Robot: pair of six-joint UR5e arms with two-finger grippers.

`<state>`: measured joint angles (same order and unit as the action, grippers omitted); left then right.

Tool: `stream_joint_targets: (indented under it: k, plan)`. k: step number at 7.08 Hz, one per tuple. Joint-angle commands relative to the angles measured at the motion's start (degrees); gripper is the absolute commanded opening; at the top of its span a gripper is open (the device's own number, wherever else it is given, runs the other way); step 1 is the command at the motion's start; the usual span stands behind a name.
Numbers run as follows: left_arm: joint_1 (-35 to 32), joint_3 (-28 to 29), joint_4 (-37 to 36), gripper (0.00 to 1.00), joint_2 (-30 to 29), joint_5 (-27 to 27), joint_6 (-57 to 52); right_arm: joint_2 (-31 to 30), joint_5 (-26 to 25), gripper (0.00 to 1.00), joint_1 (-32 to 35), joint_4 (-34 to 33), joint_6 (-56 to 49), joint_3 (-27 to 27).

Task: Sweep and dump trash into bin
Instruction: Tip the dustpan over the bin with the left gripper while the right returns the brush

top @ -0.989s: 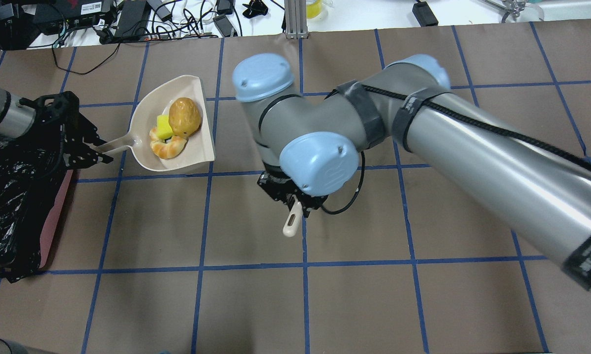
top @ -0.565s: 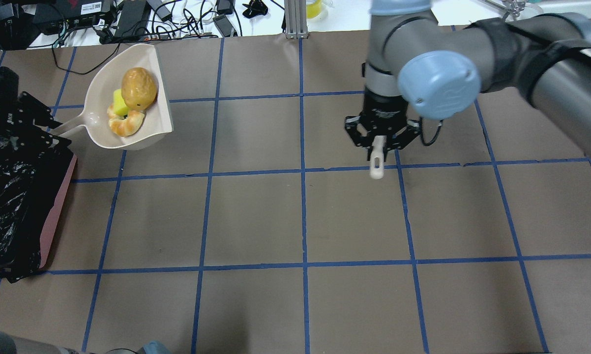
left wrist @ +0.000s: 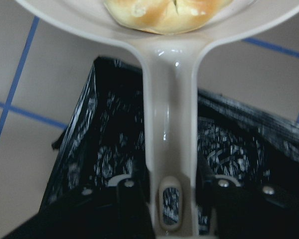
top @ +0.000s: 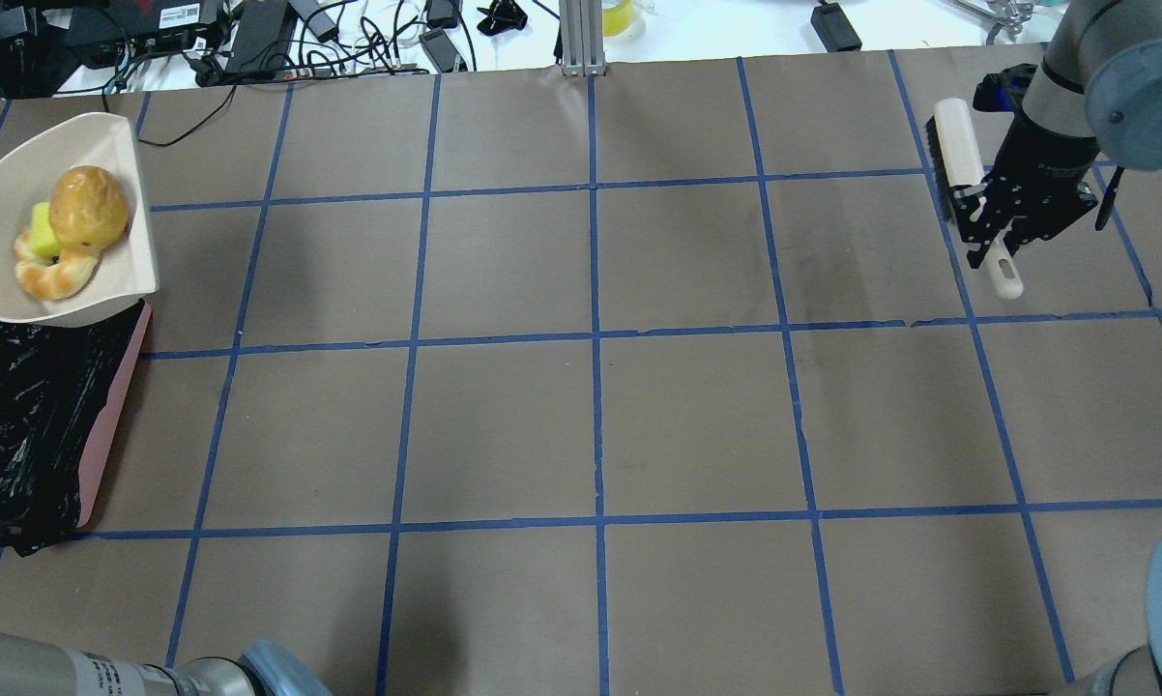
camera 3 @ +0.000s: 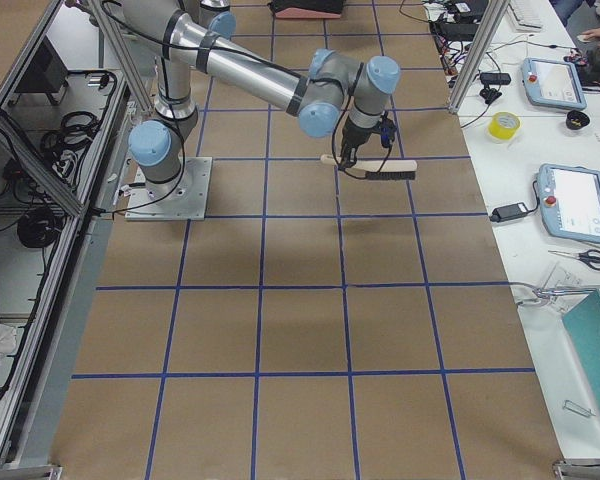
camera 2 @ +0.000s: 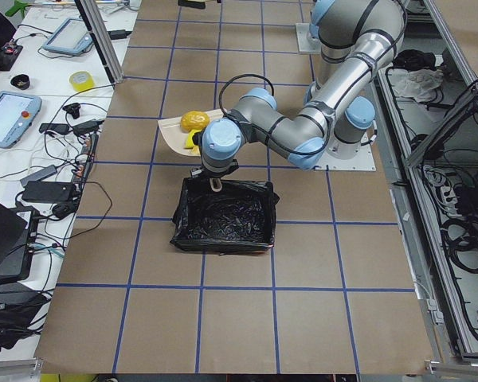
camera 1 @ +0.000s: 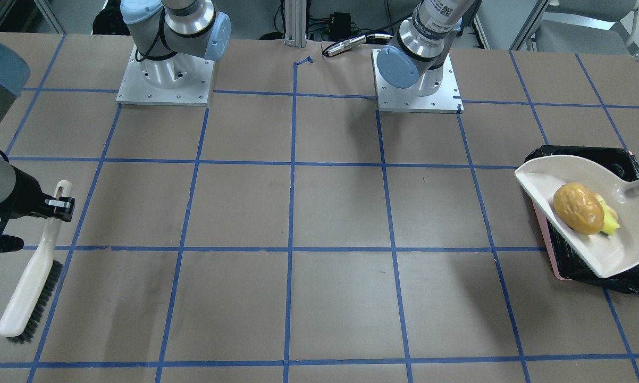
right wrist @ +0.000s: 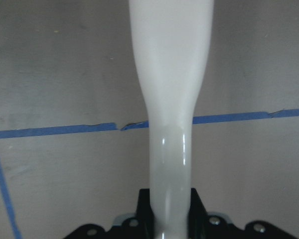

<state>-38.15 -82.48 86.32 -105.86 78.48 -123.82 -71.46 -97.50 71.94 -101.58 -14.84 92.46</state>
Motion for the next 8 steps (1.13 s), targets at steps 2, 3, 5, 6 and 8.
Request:
stream_joint_targets:
  k: [2, 3, 5, 6, 8]
  plan:
    - [4.31, 7.76, -10.60, 0.00, -2.07, 17.08, -6.43, 6.50, -1.46, 0.00, -0.93, -5.29, -3.61, -0.09]
    - [4.31, 7.34, -17.00, 0.00, -2.33, 21.93, -10.61, 6.77, 0.19, 0.00, -0.93, -5.73, -3.62, -0.09]
    - [3.79, 4.37, -25.65, 0.00, -3.13, 29.76, -16.10, 7.13, 2.74, 0.00, -0.84, -5.82, -3.01, -0.09]
    - [-1.70, 1.39, -29.33, 0.00, -2.26, 38.16, -16.28, 7.21, 4.24, 0.00, -0.84, -5.82, -2.92, -0.09]
    - [-12.36, -5.11, -33.74, 0.00, 0.11, 52.00, -15.93, 7.21, 4.86, 0.00, -0.75, -4.86, -2.91, 0.00]
